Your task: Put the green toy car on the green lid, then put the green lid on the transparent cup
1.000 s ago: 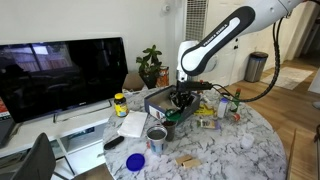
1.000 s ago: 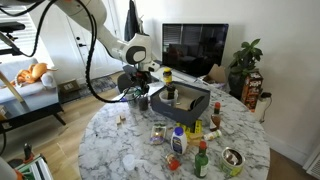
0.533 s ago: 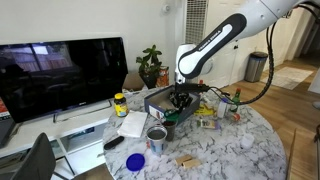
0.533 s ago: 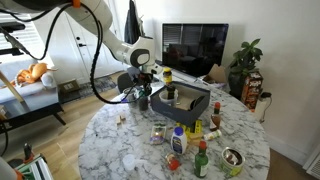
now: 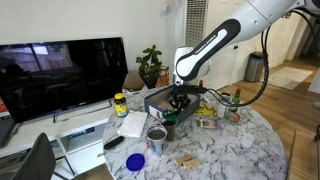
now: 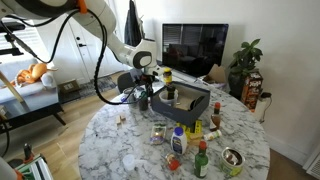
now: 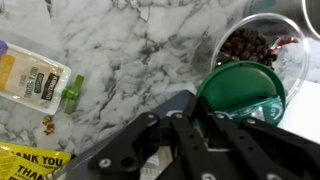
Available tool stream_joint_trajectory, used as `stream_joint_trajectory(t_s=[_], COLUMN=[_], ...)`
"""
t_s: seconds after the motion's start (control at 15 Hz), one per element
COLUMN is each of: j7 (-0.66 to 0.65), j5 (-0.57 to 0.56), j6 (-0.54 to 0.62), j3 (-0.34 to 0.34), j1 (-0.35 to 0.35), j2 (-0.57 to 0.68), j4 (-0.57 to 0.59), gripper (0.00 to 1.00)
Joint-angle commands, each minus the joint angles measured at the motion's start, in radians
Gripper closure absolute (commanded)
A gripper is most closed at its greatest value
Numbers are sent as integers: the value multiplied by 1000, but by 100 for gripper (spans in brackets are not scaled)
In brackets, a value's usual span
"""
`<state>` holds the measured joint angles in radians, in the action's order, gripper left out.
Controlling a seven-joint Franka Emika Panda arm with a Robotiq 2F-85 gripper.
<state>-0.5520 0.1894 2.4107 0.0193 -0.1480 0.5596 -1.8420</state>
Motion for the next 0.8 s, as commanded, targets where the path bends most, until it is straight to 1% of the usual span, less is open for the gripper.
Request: stream_joint_trajectory(t_s=[0.0, 0.33, 0.53, 0.67, 0.73], j7=[-29, -38, -38, -31, -30], j5=[-4, -12, -19, -27, -30], j6=[-8, -6, -5, -8, -9], j3=[-18, -21, -27, -31, -33], j1=[-21, -28, -33, -34, -34], j2=[24, 16, 4, -11, -17], j4=[28, 24, 16, 6, 3], gripper=[73, 38, 14, 1, 0])
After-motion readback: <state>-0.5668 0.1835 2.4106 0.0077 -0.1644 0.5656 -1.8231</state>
